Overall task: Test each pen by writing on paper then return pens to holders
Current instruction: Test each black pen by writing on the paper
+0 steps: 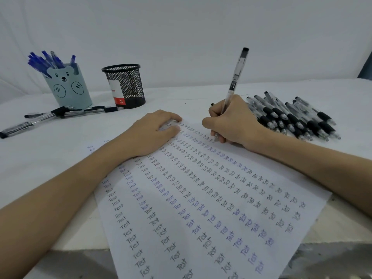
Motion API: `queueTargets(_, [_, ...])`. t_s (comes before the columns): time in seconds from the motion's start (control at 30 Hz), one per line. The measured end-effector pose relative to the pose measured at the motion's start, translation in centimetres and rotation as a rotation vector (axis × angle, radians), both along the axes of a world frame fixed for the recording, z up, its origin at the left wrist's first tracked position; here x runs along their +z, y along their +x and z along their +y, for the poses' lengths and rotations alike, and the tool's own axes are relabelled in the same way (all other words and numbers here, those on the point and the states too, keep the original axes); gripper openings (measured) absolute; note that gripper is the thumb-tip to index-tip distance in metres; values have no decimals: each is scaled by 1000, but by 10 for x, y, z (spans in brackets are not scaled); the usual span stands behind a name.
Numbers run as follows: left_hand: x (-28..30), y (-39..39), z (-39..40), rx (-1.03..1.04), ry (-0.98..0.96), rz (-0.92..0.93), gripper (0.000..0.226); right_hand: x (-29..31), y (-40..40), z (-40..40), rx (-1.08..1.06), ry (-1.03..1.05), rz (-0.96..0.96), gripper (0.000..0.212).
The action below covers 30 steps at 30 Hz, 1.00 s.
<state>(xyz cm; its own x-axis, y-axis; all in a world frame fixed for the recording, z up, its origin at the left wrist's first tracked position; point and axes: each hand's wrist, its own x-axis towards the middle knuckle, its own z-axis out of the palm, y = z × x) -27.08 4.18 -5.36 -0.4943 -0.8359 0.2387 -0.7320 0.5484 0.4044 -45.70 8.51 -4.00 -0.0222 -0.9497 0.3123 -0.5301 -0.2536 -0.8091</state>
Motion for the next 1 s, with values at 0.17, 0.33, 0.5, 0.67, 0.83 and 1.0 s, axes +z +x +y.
queueTargets(0.17, [0, 0, 0, 2, -1, -1, 35, 1, 1, 1, 7, 2, 30, 41])
queueTargets(0.33, [0, 0, 0, 0, 0, 2, 35, 0, 1, 0, -14, -1, 19, 43])
queueTargets(0.5, [-1, 1, -2, 3, -6, 3, 36, 0, 1, 0, -17, 0, 28, 44])
queueTargets(0.67, [-2, 1, -2, 1, -9, 6, 34, 0, 0, 0, -28, -8, 16, 42])
queueTargets(0.83, [-1, 1, -2, -5, -6, 10, 34, -3, 1, -3, -53, -21, 25, 51])
queueTargets(1.0, [-2, 1, -2, -5, -7, 9, 34, -3, 0, -4, -45, -18, 22, 45])
